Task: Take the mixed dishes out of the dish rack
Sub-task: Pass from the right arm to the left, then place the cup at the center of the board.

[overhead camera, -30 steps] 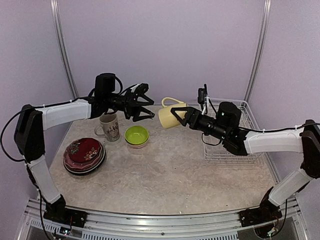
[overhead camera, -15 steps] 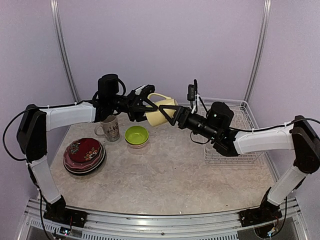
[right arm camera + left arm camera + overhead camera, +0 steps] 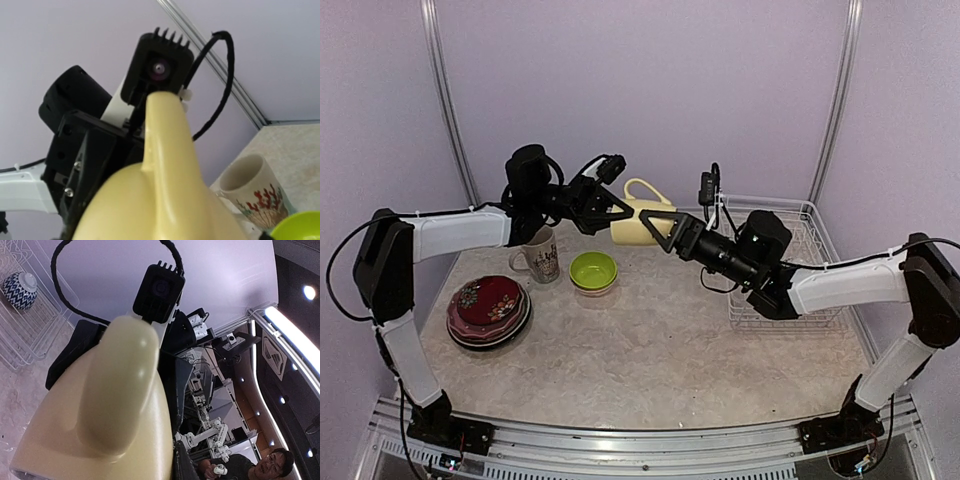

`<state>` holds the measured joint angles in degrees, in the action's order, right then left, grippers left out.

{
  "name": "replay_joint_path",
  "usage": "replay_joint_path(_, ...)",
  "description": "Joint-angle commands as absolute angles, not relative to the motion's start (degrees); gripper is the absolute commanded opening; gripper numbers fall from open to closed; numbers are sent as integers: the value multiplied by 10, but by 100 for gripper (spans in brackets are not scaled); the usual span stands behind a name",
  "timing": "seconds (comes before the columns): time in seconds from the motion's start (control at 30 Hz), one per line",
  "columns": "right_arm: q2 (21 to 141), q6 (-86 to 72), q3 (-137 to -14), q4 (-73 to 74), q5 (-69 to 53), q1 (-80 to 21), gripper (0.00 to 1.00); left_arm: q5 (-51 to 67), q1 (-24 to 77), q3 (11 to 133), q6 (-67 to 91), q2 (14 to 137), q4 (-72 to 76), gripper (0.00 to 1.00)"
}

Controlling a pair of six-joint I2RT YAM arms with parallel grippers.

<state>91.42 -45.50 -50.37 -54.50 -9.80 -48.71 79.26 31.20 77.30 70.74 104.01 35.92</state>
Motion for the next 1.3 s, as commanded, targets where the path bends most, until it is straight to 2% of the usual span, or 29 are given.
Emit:
replay_joint_path(0.0, 856, -383, -477, -497, -12, -480, 77, 789, 311, 775, 702, 1037, 270, 0)
replay_joint_path(0.07, 830, -378, -475, -439, 9, -475, 96, 781, 309, 781, 663, 1031, 220, 0)
replay_joint_path(0.1, 812, -374, -475, -396, 16, -471, 99, 775, 308, 786, 640, 1030, 193, 0)
replay_joint_path(0.2, 764, -348, -468, -300, 53, -465, 100, 749, 306, 803, 566, 1021, 93, 0)
replay_joint_path(0.33, 697, -318, -454, -182, 127, -465, 100, 645, 312, 858, 382, 1010, -146, 0)
replay_joint_path(0.43, 661, -295, -454, -112, 157, -465, 100, 444, 337, 908, 253, 1000, -326, 0)
replay_joint_path(0.53, 640, -279, -465, -48, 177, -465, 100, 271, 371, 943, 180, 995, -406, 0)
replay_joint_path(0.6, 630, -272, -476, -9, 193, -465, 100, 196, 387, 961, 182, 995, -438, 0)
replay_joint_path(0.73, 623, -246, -514, 82, 229, -465, 100, 164, 388, 984, 237, 1004, -509, 0)
replay_joint_path(0.97, 649, -232, -578, 222, 304, -465, 100, 60, 389, 897, 305, 950, -576, 0)
replay_joint_path(1.1, 643, -216, -571, 223, 303, -465, 100, 12, 383, 855, 335, 939, -604, 0)
replay_joint_path(1.27, 626, -221, -553, 203, 302, -465, 100, 11, 366, 833, 346, 948, -597, 0)
